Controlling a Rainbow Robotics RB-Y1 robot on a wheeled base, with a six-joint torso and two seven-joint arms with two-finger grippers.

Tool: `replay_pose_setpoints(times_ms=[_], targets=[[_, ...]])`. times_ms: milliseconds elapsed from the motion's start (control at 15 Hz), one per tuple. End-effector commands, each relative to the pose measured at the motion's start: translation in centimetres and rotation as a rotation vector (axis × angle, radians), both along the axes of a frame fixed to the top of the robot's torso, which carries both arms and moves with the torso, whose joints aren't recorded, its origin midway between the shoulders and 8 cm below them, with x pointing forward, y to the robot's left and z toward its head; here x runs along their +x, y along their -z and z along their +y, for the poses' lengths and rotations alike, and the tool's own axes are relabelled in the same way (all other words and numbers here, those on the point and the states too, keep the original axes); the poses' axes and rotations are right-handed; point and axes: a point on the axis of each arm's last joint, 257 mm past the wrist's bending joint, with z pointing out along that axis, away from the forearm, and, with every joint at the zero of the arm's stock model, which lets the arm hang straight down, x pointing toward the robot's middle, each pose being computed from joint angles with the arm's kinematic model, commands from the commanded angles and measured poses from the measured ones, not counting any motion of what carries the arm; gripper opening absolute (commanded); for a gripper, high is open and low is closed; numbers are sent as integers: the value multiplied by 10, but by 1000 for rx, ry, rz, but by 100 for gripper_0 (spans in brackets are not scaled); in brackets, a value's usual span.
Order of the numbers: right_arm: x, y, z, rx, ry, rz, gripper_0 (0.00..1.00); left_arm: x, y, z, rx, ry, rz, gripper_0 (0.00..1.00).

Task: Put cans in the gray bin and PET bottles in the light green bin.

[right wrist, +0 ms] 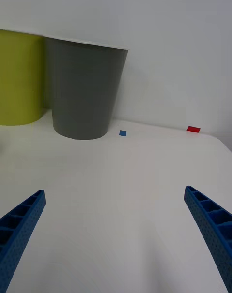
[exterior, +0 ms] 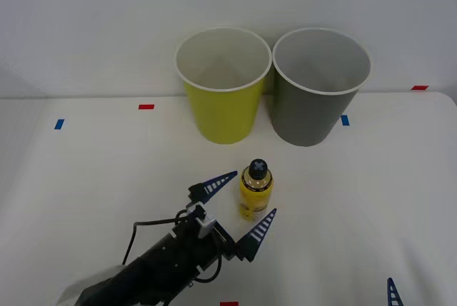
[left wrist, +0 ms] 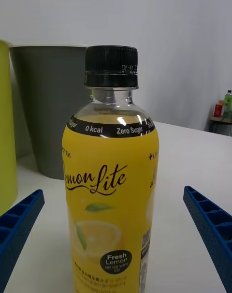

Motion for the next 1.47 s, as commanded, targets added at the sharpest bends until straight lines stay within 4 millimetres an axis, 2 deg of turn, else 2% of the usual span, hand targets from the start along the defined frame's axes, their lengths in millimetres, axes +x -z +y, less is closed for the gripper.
replay_pose_setpoints(times_ms=[67,467,867,933,1067,1133,1267,1467], targets=[[0,0,0,0,0,0,100,7,-5,-13,2,13,10,100],[0,0,0,0,0,0,100,19,-10,-34,-8,10,55,100],[0,0,0,0,0,0,100,32,-15,-37,-1,14,65,100],[0,0,0,0,0,0,100,32,-15,-37,-3,13,68,93],[0,0,0,0,0,0,100,31,-15,-38,-2,15,66,42],[0,0,0,0,0,0,100,31,-14,-37,3,13,65,30],[0,0,0,0,0,0,100,32,-13,-35,17,11,55,13],[0,0,0,0,0,0,100,32,-12,-33,32,10,41,10]])
